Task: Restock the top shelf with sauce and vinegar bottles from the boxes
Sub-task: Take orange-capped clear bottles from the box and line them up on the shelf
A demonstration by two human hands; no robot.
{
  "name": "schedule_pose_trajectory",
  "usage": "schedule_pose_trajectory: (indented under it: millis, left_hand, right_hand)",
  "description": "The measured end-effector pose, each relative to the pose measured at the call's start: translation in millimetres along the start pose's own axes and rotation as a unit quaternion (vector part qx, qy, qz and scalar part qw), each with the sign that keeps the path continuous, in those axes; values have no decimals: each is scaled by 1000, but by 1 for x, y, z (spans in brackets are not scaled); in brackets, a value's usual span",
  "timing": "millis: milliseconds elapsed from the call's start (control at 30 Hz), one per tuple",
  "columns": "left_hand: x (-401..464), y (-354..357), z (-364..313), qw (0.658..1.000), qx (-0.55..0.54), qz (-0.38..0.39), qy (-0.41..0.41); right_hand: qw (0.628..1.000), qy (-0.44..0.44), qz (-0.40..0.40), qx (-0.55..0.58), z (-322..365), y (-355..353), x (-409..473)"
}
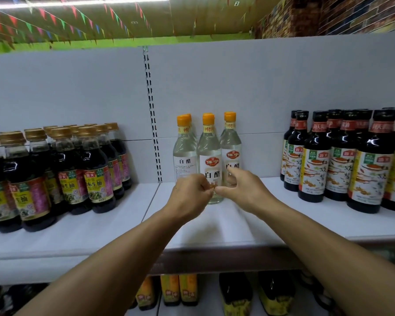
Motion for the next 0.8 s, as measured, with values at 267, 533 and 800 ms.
schedule_pose_trajectory:
  millis: [267,533,800]
  left_hand:
    - [-52,-4,-15,1000,9,-15,-14]
    - [-97,-4,-7,1000,20,9,7]
    - [-147,-13,24,997,-29,66,17]
  right_hand:
    - [999,-29,21,-8,19,1,-51]
    - [999,-14,20,-41,18,21,-98]
    - [999,10,-10,-42,15,62,-143]
Point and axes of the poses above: each hand's wrist, its own x-axis towards the middle knuckle, its own y-axis out of the palm, z = x × y, the point moved 3 cm from there along x, towards the middle knuckle, and after that the axes turned 6 degrees about x, right-handed, at the moved point
